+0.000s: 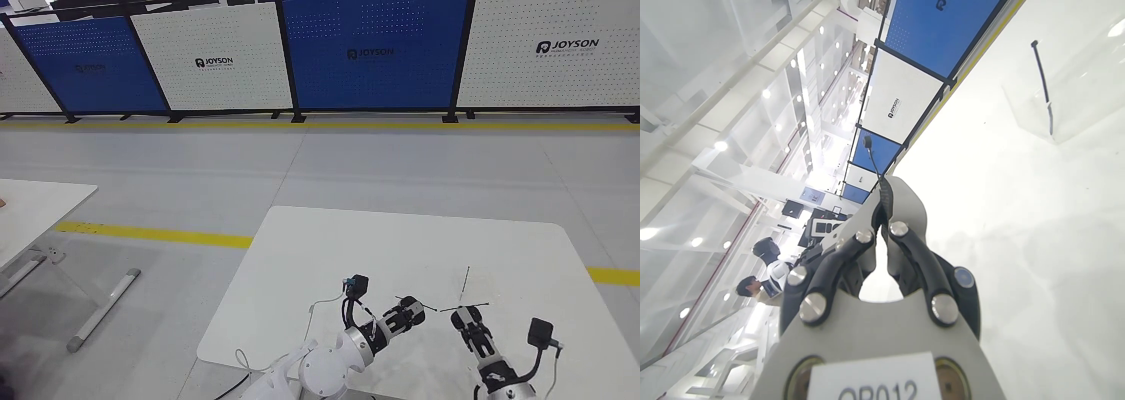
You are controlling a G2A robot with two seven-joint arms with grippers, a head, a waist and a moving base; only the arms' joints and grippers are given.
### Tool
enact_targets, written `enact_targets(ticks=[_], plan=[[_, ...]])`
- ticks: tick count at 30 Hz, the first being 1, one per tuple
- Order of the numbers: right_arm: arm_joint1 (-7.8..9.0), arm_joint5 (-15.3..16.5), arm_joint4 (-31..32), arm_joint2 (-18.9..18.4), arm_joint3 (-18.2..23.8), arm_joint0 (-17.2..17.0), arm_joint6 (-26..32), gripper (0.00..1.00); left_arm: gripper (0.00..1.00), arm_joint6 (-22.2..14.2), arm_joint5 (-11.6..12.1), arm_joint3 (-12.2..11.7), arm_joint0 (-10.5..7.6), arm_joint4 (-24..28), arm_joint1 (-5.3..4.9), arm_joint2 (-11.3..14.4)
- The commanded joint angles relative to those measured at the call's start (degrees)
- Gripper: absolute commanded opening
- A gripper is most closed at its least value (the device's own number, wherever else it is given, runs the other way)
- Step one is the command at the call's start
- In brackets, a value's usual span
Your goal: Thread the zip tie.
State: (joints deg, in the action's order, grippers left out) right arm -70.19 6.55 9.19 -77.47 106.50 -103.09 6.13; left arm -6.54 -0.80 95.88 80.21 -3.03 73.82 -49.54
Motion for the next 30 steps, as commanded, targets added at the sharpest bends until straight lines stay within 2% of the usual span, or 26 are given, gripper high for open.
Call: enact_targets(ticks=[1,30], plan=[[-0.05,-0.12,0.17,0.19,-0.25,0.25,-0.10,0.00,0.00,0.00,0.00,0.00,0.00,0.00,0.00,0.00],[-0.13,0.73,0.32,0.06,-0.88,0.42,0.04,0.00,0.00,0.00,0.00,0.00,0.00,0.00,0.00,0.00]])
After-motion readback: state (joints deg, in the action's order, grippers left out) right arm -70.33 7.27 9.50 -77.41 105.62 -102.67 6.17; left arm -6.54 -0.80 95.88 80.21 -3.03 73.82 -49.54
